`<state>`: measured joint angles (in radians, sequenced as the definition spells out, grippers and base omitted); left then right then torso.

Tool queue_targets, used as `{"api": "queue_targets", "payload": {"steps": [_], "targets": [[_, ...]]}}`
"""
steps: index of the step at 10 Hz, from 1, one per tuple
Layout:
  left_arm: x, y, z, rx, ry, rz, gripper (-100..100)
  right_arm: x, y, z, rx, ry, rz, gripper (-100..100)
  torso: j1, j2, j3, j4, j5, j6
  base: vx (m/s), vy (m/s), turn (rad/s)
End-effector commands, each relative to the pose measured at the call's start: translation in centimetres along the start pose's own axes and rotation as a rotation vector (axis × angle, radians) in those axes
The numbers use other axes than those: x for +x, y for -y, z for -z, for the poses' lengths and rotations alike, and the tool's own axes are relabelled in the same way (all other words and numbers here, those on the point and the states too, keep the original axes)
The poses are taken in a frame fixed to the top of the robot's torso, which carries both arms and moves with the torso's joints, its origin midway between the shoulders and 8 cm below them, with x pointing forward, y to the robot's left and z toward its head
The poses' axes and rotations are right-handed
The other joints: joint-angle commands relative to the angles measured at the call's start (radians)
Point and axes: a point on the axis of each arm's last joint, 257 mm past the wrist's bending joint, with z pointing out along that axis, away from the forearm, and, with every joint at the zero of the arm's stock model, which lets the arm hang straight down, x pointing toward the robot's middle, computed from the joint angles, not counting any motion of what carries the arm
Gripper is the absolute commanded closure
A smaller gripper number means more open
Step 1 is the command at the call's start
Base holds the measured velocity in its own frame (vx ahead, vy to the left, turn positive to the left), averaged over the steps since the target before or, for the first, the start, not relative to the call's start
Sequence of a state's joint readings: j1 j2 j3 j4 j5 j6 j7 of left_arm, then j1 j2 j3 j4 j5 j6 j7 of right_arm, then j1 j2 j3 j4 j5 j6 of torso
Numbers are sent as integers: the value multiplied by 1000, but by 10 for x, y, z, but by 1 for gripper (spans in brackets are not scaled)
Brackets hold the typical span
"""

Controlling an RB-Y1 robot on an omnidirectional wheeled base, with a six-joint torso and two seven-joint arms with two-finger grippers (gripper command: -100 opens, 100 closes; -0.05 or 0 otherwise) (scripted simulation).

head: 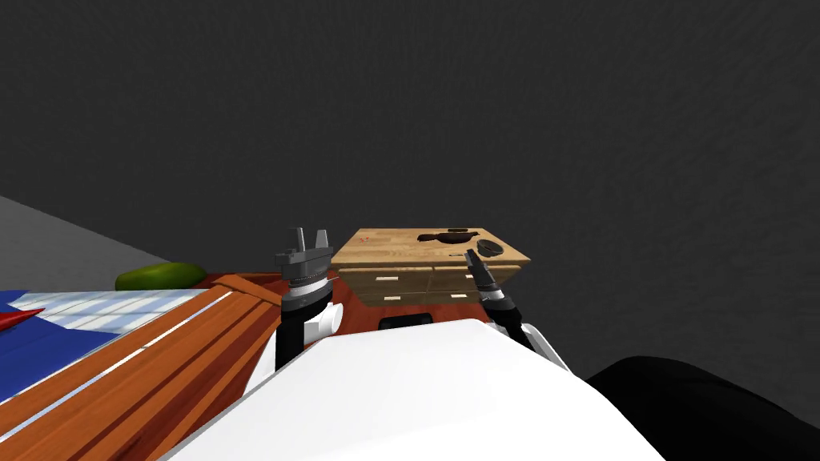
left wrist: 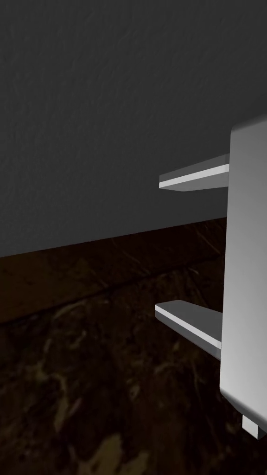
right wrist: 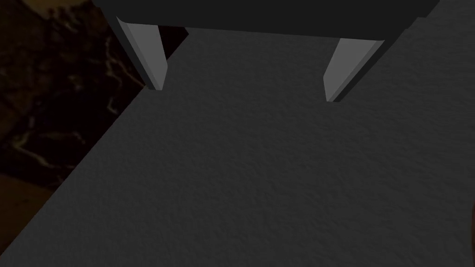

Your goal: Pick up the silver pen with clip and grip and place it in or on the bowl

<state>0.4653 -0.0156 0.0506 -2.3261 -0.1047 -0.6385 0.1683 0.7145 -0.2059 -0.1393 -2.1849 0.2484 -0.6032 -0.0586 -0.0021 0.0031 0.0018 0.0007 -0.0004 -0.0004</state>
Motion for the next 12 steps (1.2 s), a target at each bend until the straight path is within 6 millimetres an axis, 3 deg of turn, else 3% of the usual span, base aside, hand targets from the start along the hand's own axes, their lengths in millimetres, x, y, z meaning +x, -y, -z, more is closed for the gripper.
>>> {"api": "queue_targets", "payload": {"steps": [1, 2, 3, 4, 5, 6, 7, 8, 9, 10, 12], "targets": [[0, 0, 0, 0, 0, 0, 0, 5, 8, 12, 34, -25, 29, -100, 0, 0, 0, 0, 0, 0, -39, -16, 98], [0, 0, 0, 0, 0, 0, 0, 9, 29, 30, 91, -75, 87, -100, 0, 0, 0, 0, 0, 1, -43, -8, 188], [0, 0, 0, 0, 0, 0, 0, 10, 31, 33, 100, -77, 88, -100, 0, 0, 0, 0, 0, 0, -40, -9, 131], [0, 0, 0, 0, 0, 0, 0, 13, 51, 54, 155, -130, 146, -100, 1, 0, 0, 0, 0, 1, -47, -4, 220], [0, 0, 0, 0, 0, 0, 0, 14, 53, 58, 168, -134, 146, -100, 1, 0, 0, 0, 0, 0, -41, -12, 135], [0, 0, 0, 0, 0, 0, 0, 16, 73, 84, 229, -193, 205, -100, 0, 0, 0, 0, 0, 1, -47, -12, 285], [0, 0, 0, 0, 0, 0, 0, 16, 74, 87, 236, -195, 205, -100, 0, 0, 0, 0, 0, 0, -45, -12, 136], [0, 0, 0, 0, 0, 0, 0, 18, 94, 114, 296, -258, 262, -100, 0, 0, 0, 0, 0, 1, -58, -7, 282], [0, 0, 0, 0, 0, 0, 0, 18, 94, 118, 304, -261, 261, -100, 0, 0, 0, 0, 0, 0, -42, -12, 130], [0, 0, 0, 0, 0, 0, 0, 17, 112, 150, 367, -330, 317, -100, 0, 0, 0, 0, 0, 1, -50, 8, 304], [0, 0, 0, 0, 0, 0, 0, 15, 128, 189, 439, -406, 368, -100, 0, 1, 1, 0, 0, 0, -70, -11, 296]]}}
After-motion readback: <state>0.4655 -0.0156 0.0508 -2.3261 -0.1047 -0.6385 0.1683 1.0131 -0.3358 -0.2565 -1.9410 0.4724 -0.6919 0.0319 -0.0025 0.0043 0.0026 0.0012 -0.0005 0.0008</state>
